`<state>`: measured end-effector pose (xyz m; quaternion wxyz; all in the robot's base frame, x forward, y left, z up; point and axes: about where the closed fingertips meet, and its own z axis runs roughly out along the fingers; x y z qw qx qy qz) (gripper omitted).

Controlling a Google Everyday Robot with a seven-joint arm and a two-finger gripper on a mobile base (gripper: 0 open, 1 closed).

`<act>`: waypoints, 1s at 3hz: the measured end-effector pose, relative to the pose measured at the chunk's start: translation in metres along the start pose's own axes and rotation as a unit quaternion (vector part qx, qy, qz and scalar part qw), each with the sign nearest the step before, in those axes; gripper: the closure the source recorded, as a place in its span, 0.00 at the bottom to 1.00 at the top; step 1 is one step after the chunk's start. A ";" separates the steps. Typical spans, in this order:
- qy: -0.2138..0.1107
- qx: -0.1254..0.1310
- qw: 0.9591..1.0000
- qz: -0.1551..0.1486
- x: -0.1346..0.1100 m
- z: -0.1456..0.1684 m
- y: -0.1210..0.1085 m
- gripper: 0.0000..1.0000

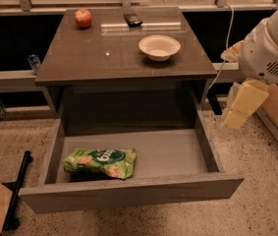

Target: Pick green rice chip bag from top drawer and place on counter

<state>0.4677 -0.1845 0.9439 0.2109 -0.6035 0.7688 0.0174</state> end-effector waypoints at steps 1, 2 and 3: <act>-0.002 -0.009 1.000 0.016 -0.004 0.017 0.002 0.00; -0.040 -0.038 0.997 0.044 -0.026 0.067 0.014 0.00; -0.088 -0.043 0.993 0.065 -0.057 0.115 0.016 0.00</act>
Offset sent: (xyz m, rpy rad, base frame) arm 0.0469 0.1134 -0.1077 0.3112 0.0505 -0.0638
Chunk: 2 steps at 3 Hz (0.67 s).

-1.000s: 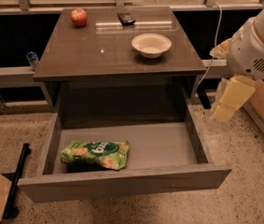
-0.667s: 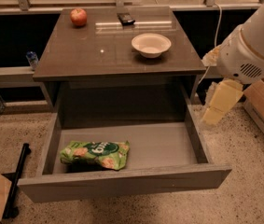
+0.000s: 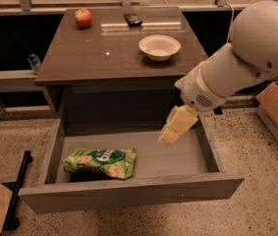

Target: Pick green rice chip bag from top drawer and place on counter

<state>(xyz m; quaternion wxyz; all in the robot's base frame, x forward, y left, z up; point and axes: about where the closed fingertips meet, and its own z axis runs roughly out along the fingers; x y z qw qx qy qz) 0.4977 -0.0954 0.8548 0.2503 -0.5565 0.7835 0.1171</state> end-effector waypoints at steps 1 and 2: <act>-0.032 -0.004 0.999 0.019 -0.023 0.055 0.007 0.00; -0.037 -0.011 0.998 0.041 -0.044 0.108 0.018 0.00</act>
Offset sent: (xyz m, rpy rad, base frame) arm 0.0357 0.1491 -0.1153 0.1309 0.0816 -0.0976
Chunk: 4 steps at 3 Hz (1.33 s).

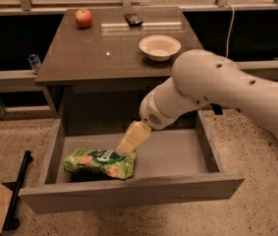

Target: Pick green rice chip bag from top drawer and place on counter

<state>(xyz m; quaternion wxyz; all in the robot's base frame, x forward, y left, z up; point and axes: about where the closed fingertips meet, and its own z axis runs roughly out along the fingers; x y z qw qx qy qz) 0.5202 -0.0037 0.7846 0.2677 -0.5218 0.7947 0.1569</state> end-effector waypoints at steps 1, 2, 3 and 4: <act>-0.003 0.004 1.000 0.007 -0.003 -0.001 -0.001 0.00; -0.013 -0.019 1.000 0.015 -0.008 0.040 0.015 0.00; -0.022 -0.049 0.998 0.023 -0.013 0.082 0.030 0.00; -0.041 -0.070 0.995 0.048 -0.017 0.125 0.045 0.00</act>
Offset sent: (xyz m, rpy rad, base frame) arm 0.0051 0.0486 -0.0483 0.0717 0.0446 -0.0161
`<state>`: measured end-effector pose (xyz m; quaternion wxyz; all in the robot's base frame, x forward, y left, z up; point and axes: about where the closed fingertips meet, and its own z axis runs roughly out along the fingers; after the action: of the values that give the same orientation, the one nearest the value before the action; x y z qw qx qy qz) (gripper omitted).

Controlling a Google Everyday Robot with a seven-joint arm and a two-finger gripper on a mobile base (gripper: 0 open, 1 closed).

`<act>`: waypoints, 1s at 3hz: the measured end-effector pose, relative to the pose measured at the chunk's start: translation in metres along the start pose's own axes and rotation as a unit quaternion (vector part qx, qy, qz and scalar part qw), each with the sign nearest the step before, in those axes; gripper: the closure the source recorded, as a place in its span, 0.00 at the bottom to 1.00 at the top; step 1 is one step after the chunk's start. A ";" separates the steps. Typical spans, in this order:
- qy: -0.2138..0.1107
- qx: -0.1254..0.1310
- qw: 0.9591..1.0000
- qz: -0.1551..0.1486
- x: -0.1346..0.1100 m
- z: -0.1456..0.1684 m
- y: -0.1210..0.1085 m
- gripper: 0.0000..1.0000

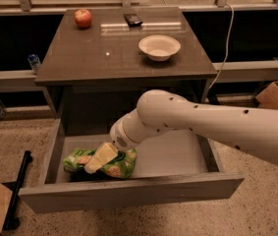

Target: Pick green rice chip bag from top drawer and place on counter

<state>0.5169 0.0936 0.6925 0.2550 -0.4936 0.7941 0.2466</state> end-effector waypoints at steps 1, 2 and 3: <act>-0.018 -0.004 0.999 0.031 0.004 0.039 -0.001 0.00; -0.020 -0.007 0.997 0.068 0.015 0.067 -0.002 0.07; -0.019 0.004 0.996 0.089 0.022 0.074 -0.004 0.24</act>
Offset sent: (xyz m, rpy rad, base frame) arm 0.0096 0.0425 -0.0961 0.0891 0.1457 -0.1742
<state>0.5242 0.1247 0.6219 0.2486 -0.4151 0.8310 0.2744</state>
